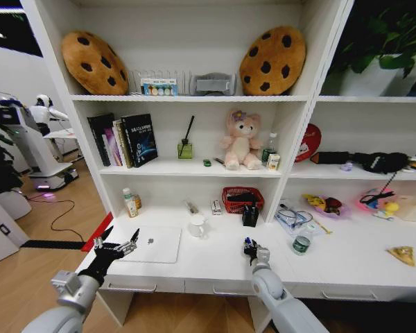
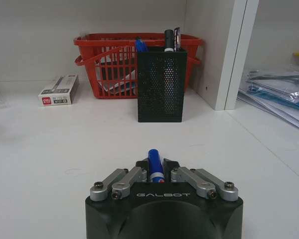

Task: Organize the objects on the table.

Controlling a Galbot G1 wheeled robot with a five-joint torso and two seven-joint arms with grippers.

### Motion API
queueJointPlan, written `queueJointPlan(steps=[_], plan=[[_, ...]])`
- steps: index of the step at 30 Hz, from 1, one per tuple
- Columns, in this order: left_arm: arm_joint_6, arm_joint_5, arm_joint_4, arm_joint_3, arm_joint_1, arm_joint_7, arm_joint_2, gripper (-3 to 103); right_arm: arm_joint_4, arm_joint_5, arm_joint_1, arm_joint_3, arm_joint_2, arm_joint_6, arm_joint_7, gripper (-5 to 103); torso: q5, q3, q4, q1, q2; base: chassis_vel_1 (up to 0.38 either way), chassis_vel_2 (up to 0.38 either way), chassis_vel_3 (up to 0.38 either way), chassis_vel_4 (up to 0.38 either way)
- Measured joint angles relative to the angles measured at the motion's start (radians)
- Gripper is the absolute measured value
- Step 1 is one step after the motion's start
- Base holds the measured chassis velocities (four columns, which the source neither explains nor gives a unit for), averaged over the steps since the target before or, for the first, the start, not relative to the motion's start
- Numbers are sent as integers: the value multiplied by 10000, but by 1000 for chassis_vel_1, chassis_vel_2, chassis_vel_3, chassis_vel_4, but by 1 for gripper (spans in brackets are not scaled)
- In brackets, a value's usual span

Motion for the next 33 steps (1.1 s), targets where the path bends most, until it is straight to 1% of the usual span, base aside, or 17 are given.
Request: queueJointPlan(steps=[1,4,7,9,11,12,13,15,16,17,19,20,22,24,26,30,33], plan=[[0,0,0,0,0,0,0,100,49,26,0,15,-54,-21,-16,14,2,1,0,0,-2,0,0,0,0],[0,0,0,0,0,0,0,100,98,18,5,47,-118,-25,-87,13,3,2,0,1,-3,0,0,0,0],[0,0,1,0,0,0,0,100,124,-261,80,134,-172,236,-321,13,7,6,-5,2,-5,0,0,0,0],[0,0,0,0,0,0,0,100,348,-897,352,301,-270,919,-718,13,3,4,-2,3,-4,0,0,0,0],[0,0,0,0,0,0,0,100,392,-1016,438,333,-303,1046,-788,13,4,4,-3,3,-5,0,0,0,0],[0,0,0,0,0,0,0,100,490,-1395,847,456,-440,1463,-1079,13,4,4,-2,3,-5,0,0,0,0],[0,0,0,0,0,0,0,100,490,-1395,847,456,-440,1463,-1079,13,4,4,-2,3,-5,0,0,0,0],[0,0,0,0,0,0,0,100,47,-2275,1990,624,-651,2279,-1679,13,-3,2,1,3,-4,0,0,0,0],[0,0,0,0,0,0,0,100,47,-2275,1990,624,-651,2279,-1679,13,-3,2,1,3,-4,0,0,0,0],[0,0,0,0,0,0,0,100,-502,-2677,2550,640,-648,2673,-1891,13,2,2,0,3,-4,0,0,0,0],[0,0,0,-1,0,0,0,100,-613,-2738,2652,640,-644,2738,-1925,13,2,2,0,2,-4,0,0,0,0],[0,0,0,-1,0,-2,0,100,-1396,-3168,3387,660,-593,3111,-2176,13,-3,3,2,4,-4,0,0,0,0],[1,0,0,1,0,3,0,100,-1766,-3308,3729,641,-550,3237,-2269,13,0,2,-1,3,-4,0,0,0,0],[0,0,0,1,0,0,0,100,-2855,-3662,4669,562,-328,3578,-2485,13,-3,2,0,4,-4,0,0,0,0],[0,0,0,0,0,0,0,100,-4370,-4234,5495,406,169,4075,-2827,13,3,3,1,4,-4,0,0,0,0],[0,0,0,0,0,0,0,100,-5084,-4378,5724,302,625,4177,-2956,13,-3,1,1,3,-3,0,0,0,0],[0,0,0,0,0,0,0,100,-5705,-4786,5753,302,968,4554,-3143,13,0,1,0,2,-2,0,0,0,0]])
